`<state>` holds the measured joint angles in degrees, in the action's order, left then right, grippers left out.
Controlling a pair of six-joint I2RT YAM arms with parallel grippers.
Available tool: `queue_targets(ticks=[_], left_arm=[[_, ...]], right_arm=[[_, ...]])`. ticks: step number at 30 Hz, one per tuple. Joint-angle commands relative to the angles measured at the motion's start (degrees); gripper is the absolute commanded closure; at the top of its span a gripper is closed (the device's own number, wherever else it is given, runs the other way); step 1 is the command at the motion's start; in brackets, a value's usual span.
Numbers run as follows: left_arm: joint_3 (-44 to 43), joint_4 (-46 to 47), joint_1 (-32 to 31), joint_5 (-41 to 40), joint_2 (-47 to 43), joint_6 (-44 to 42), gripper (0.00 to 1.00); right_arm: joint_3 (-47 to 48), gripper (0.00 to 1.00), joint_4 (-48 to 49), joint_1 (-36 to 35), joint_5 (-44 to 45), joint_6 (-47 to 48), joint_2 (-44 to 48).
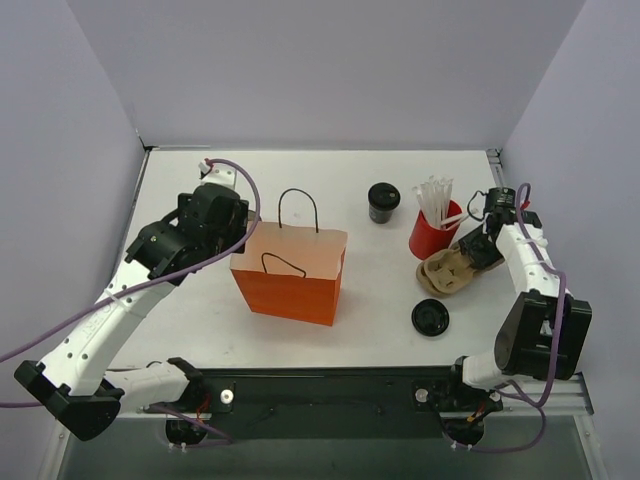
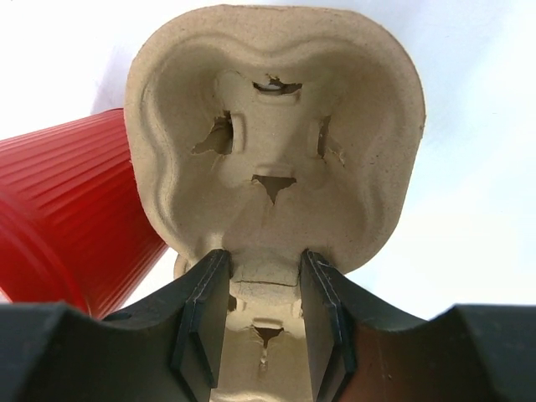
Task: Pack the takeout coffee
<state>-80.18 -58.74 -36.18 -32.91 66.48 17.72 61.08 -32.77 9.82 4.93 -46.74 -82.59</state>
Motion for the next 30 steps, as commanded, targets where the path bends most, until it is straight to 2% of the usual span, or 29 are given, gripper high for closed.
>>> queue_targets(ticks=[1,9,13,19,22,26,27,30], left_arm=[[-4.10,-1.37,0.06,-1.02,0.14,-0.14,0.18],[-6.12,-1.90,0.15,-1.02,0.41,0.04,0.19],[-7.35,-1.99,0.06,-0.15,0.85,-0.31,0.19],[-7.62,-2.34,-0.03,1.79,0.32,0.21,0.20],[-8.23,-2.69,0.06,3.46,0.14,0.91,0.20],[-9.90,-3.83,0.68,4.96,0.06,1.53,0.22],[-10.43,-4.01,0.94,5.30,-0.03,1.62,0.22],[-10.78,-4.72,1.99,6.79,-0.38,3.28,0.24]], right_arm=[[4.39,0.76,-8.16,0.46,2.63,2.09,4.09],[8.79,0.76,-13.89,0.46,4.74,5.52,10.77],[14.92,0.77,-16.96,-1.29,6.40,6.05,12.36],[27.84,0.78,-21.10,-13.50,12.82,10.52,10.61],[34.27,0.78,-18.31,-20.27,14.58,13.59,9.55],[42.96,0.76,-11.18,-27.48,7.84,21.92,5.35],[47.16,0.75,-10.13,-28.36,1.64,23.35,4.11],[56.74,0.75,-7.75,-32.84,-7.71,30.29,-1.25]])
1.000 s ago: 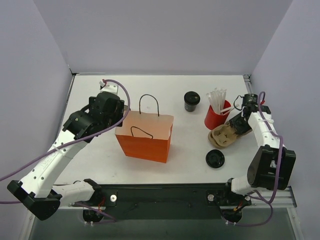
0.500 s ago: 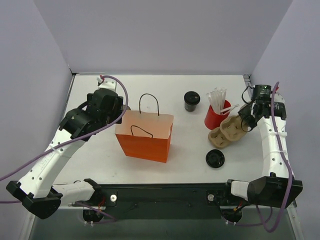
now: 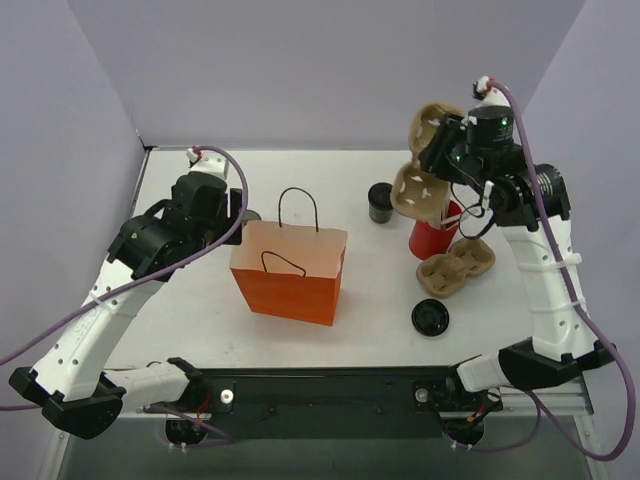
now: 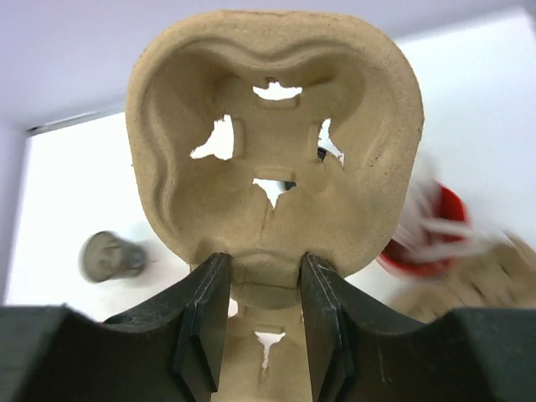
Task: Pack the takeout coffee
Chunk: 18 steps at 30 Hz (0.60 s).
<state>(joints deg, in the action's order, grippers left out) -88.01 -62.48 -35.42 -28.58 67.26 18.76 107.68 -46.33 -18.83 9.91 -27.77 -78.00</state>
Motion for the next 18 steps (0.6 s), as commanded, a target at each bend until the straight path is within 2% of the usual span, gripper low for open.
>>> queue_targets(ticks=[1,7,10,18], left_arm=[[-2.61,-1.07,2.10,3.34,-1.43,3.11,0.24],[-1.11,-1.41,5.36,11.17,-3.63,8.13,0.28],[-2.17,-2.21,6.76,12.57,-3.46,8.31,0.28],[0.64,-2.65,10.72,18.47,-4.95,10.06,0.29]], right_arm=[[11.92,0.75,5.98,-7.07,-17.68,13.33,-7.16],[18.26,0.75,6.42,-14.91,-32.13,25.91,-13.14],[18.09,0.75,7.04,-20.27,-33.90,32.50,-13.85],[16.34,0.75,8.70,-27.13,-36.46,37.08,-13.85]])
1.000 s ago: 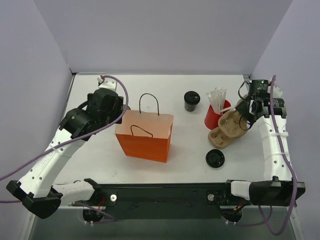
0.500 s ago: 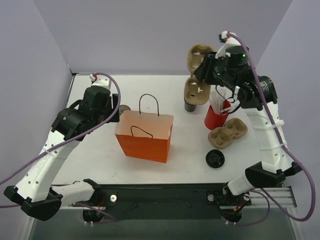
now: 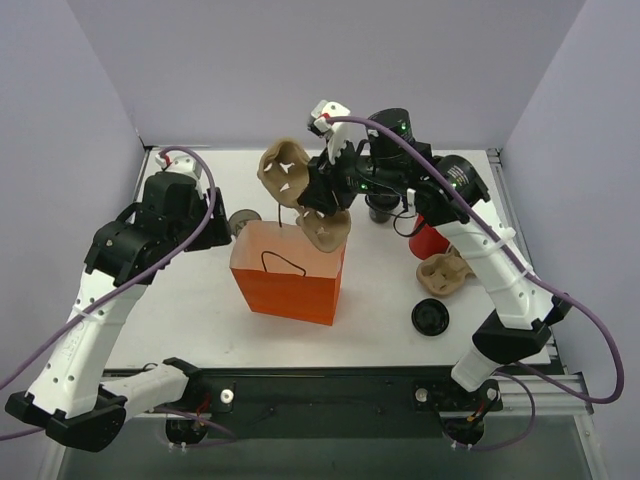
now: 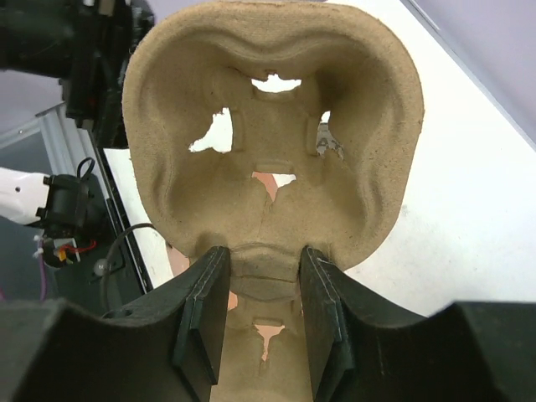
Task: Pack the takeout coffee
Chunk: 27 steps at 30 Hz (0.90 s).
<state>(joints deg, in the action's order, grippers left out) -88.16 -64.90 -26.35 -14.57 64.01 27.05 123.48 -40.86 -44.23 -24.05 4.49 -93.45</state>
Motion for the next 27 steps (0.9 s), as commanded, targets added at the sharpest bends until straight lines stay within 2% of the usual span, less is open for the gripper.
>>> queue_targets(ticks=[1,7,18,27], left_arm=[[1.06,-0.40,2.00,4.81,-1.61,1.87,0.29],[3.26,0.04,4.37,8.06,-2.22,2.57,0.29],[5.19,-0.13,6.48,9.03,-3.72,3.63,0.31],[4.75,-3.12,7.10,1.56,-2.92,2.40,0.32]], right_arm=[[0.01,0.75,3.42,-2.35,-2.32,5.87,1.95],[-2.71,0.75,4.12,-4.29,-3.02,9.04,1.25],[-10.27,0.76,4.91,-7.01,-1.61,15.45,-1.56],[-15.20,0.78,3.77,-7.89,0.50,19.41,-2.88]])
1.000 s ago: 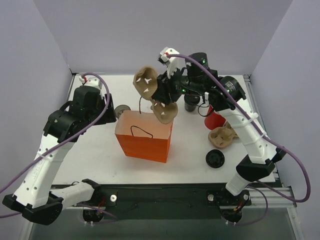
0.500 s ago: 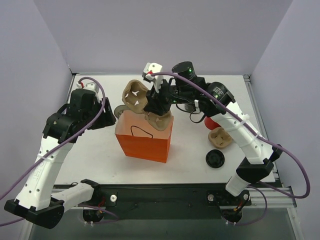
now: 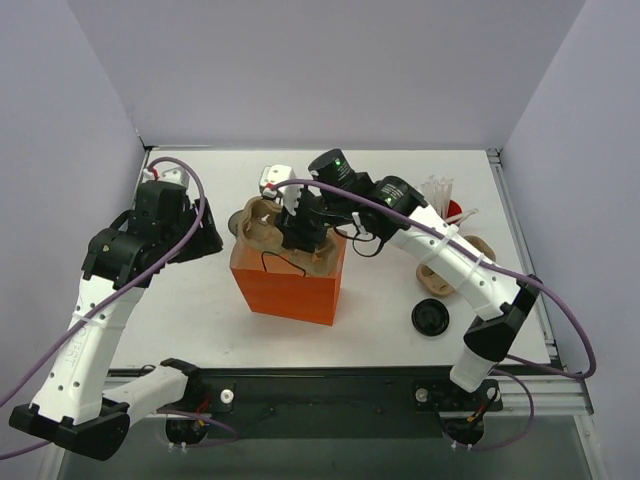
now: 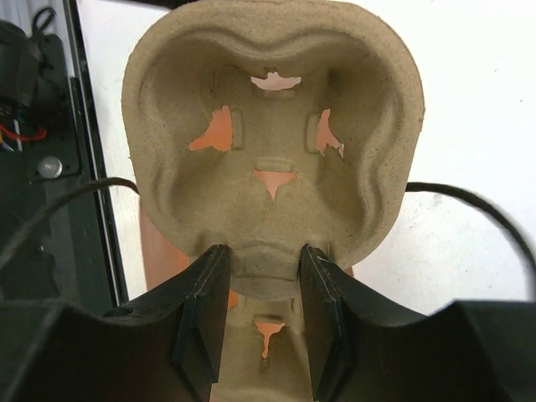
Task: Pack the takeout coffee
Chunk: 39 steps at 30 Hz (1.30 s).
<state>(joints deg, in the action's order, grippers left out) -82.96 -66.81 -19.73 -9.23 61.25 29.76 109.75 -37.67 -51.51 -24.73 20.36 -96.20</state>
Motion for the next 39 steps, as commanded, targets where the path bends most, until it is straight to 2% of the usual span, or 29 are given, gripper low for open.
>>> queue_targets(ticks=[1,11,39], left_arm=[[-0.19,-1.31,0.56,-4.12,-0.26,-0.31,0.32],[0.78,-1.49,0.65,-5.62,-0.52,-1.02,0.32],[4.64,-2.19,-0.31,-8.08,-3.60,-2.34,0.32]], right_arm=[[-1.73,0.78,0.32,-0.53,1.61,3.81,-0.04],[-5.43,0.78,-3.37,-1.75,5.48,6.27,0.14],[-8.15,0.78,-6.36,-4.30,13.56,3.46,-10.32]])
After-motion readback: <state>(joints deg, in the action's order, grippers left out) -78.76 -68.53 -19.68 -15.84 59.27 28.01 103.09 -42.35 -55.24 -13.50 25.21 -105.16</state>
